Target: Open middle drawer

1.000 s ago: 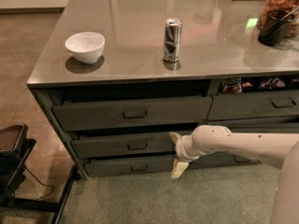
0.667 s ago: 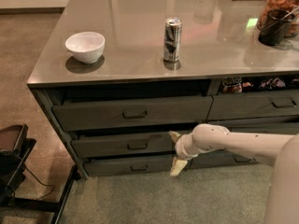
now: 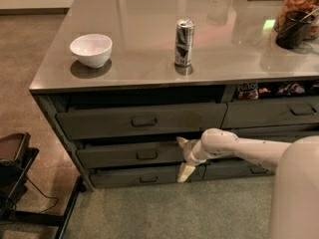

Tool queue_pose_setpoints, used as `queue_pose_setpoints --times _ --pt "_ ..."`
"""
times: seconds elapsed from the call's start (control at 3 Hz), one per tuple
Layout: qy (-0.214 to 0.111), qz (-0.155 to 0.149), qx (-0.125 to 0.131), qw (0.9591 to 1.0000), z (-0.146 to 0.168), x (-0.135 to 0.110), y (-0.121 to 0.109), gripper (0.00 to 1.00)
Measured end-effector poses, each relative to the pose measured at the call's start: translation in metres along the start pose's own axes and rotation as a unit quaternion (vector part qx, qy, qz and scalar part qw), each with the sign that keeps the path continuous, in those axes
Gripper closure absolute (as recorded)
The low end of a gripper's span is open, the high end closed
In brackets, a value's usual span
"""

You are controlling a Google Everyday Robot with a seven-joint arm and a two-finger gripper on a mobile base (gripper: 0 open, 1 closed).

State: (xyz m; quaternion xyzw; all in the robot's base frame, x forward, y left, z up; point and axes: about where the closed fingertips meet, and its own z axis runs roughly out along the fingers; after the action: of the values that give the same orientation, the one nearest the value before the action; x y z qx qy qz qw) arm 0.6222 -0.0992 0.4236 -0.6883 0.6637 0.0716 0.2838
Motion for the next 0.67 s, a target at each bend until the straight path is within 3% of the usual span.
queue_pose_setpoints --times 0.67 --pt "-0.011 -0.006 -0.018 0.9998 0.031 -0.001 -0.009 0.00"
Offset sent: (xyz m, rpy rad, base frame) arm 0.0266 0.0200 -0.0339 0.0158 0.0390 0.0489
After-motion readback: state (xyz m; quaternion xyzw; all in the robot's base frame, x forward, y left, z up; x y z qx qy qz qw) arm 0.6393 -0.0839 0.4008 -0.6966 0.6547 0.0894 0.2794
